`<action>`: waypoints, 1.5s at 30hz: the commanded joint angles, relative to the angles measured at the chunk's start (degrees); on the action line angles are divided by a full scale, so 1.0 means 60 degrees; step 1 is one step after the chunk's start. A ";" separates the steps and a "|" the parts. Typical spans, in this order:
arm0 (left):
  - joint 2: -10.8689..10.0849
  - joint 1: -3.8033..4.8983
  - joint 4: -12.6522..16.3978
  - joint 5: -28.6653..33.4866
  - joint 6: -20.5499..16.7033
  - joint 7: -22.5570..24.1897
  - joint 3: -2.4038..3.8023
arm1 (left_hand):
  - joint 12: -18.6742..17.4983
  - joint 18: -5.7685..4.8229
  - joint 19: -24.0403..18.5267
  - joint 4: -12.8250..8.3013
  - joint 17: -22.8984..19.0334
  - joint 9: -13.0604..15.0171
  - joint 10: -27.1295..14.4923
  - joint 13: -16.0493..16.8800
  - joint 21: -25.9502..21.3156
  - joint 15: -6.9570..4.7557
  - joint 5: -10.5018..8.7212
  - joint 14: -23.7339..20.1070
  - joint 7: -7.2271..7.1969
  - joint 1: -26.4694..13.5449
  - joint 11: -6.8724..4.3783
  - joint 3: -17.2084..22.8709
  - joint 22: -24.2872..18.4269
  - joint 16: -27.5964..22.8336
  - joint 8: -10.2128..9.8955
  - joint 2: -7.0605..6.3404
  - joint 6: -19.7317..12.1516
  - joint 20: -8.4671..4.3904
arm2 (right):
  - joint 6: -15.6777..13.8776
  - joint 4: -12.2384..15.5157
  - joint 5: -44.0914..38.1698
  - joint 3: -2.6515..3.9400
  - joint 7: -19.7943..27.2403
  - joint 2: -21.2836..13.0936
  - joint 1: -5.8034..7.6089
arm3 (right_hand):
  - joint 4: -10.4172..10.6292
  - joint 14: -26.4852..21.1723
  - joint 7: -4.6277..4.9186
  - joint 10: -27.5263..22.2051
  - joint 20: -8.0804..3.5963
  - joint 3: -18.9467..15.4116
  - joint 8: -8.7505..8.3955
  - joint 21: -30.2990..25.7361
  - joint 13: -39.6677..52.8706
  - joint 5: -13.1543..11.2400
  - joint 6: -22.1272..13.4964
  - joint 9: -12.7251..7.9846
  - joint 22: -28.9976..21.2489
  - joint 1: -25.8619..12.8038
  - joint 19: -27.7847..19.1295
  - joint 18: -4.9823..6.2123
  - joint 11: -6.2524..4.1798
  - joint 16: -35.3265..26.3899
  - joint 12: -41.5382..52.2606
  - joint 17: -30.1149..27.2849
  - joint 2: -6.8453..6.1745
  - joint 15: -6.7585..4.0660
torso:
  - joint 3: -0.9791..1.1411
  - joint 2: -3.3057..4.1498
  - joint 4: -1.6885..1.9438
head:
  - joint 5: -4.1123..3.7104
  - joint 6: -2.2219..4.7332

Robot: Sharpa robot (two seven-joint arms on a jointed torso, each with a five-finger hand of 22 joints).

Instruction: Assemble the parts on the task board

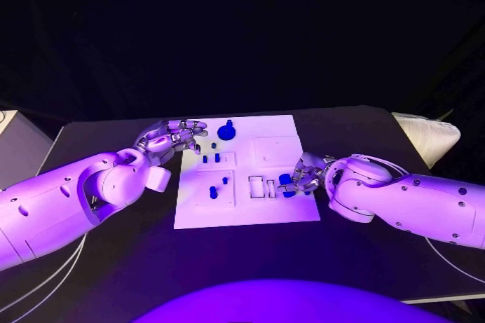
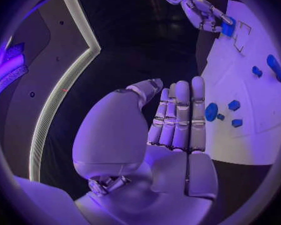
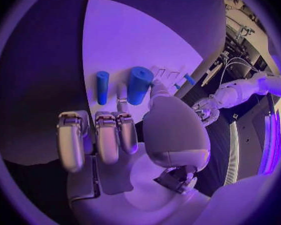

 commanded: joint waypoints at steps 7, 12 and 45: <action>-0.0015 0.0000 0.0020 0.0045 0.0179 -0.0003 0.0007 | 0.0035 0.0138 0.0061 0.0047 -0.0012 -0.0009 -0.0062 -0.0005 -0.0073 0.0052 0.0053 0.0006 0.0033 -0.0002 0.0012 -0.0009 -0.0018 -0.0062 0.0020 0.0018 -0.0047 0.0001 | -0.0178 -0.0035 -0.0070 -0.0029 -0.0049 0.0110 -0.0123 | -0.0015 0.0995 -0.0171 0.0996 -0.0074 0.0139 0.0160 -0.0004 0.2513 0.1264 -0.0040 0.0314 0.2232 0.0307 0.0857 -0.0177 -0.0163 0.0060 0.0019 0.2510 0.0389 -0.0092 | -0.0001 0.0002 -0.0014 | 0.0037 -0.0040; -0.0025 0.0000 0.0015 0.0044 0.0186 -0.0021 0.0007 | 0.0035 0.0139 0.0062 0.0041 -0.0012 -0.0010 -0.0067 -0.0006 -0.0077 0.0050 0.0062 0.0003 0.0031 0.0017 0.0010 0.0005 -0.0020 -0.0064 0.0021 0.0032 -0.0048 0.0000 | -0.0547 0.0123 0.0498 -0.0027 -0.0009 0.0036 -0.0132 | -0.0028 0.0995 -0.0230 0.0996 -0.0124 0.0357 0.0250 0.0000 0.2513 0.2415 -0.0056 0.0476 0.2241 0.0545 0.0860 -0.0179 -0.0221 0.0060 0.0019 0.2510 0.0608 -0.0143 | 0.0004 -0.0003 -0.0020 | 0.0062 -0.0037; -0.0004 0.0001 0.0013 0.0040 0.0226 -0.0070 0.0006 | 0.0036 0.0140 0.0061 0.0034 -0.0015 -0.0010 -0.0088 -0.0012 -0.0089 0.0050 0.0076 -0.0015 0.0034 0.0049 0.0015 0.0028 -0.0025 -0.0080 0.0025 0.0050 -0.0047 -0.0002 | -0.1028 0.0532 0.2063 0.0020 0.0056 0.0550 0.0175 | -0.0011 0.0995 -0.0285 0.0996 -0.0170 0.0700 0.0314 -0.0148 0.2513 0.2910 0.0027 0.0567 0.2149 0.0601 0.0808 -0.0143 -0.0274 0.0060 0.0019 0.2510 0.0719 -0.0193 | 0.0000 0.0036 0.0002 | 0.0175 0.0114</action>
